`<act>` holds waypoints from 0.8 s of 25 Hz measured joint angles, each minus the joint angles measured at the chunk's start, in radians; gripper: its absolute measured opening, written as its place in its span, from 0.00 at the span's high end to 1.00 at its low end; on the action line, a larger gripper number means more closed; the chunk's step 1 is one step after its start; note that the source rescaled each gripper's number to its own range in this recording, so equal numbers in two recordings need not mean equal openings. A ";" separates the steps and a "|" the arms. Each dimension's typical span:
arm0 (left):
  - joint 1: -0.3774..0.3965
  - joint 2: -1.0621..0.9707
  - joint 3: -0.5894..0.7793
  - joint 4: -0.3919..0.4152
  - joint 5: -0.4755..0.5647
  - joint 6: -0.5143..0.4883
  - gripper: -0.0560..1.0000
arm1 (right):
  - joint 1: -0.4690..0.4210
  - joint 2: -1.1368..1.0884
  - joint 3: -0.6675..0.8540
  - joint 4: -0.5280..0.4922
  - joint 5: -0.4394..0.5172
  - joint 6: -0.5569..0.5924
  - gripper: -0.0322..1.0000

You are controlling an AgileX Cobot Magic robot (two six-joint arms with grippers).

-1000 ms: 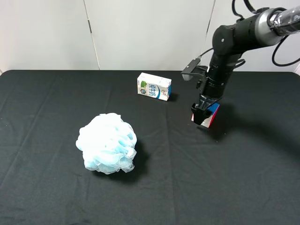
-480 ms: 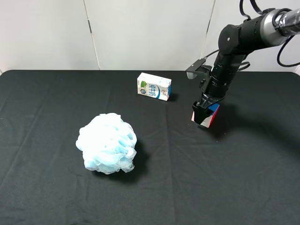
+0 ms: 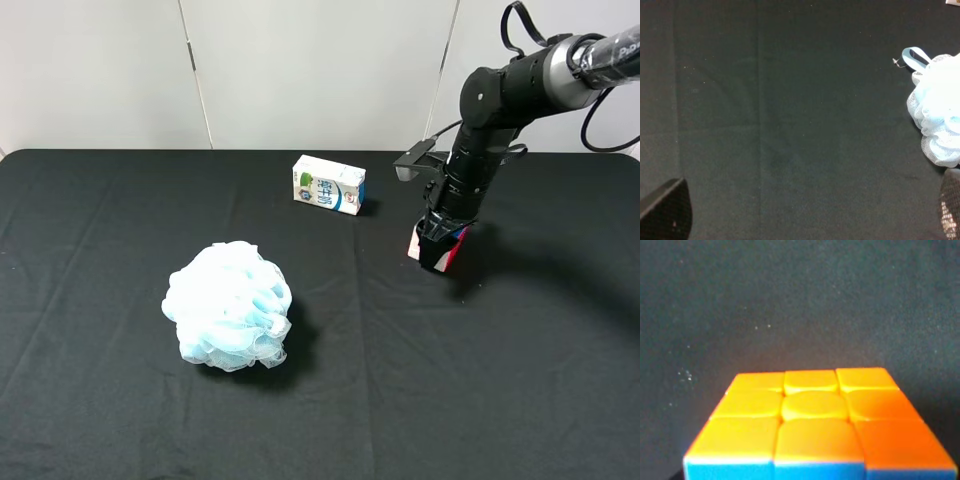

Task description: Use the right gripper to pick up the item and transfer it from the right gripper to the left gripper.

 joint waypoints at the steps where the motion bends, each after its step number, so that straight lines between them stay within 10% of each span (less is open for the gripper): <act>1: 0.000 0.000 0.000 0.000 0.000 0.000 0.04 | 0.000 0.000 0.000 0.000 0.000 -0.001 0.95; 20: 0.000 0.000 0.000 0.000 0.000 0.000 0.04 | 0.000 -0.115 0.000 0.000 0.050 0.001 0.95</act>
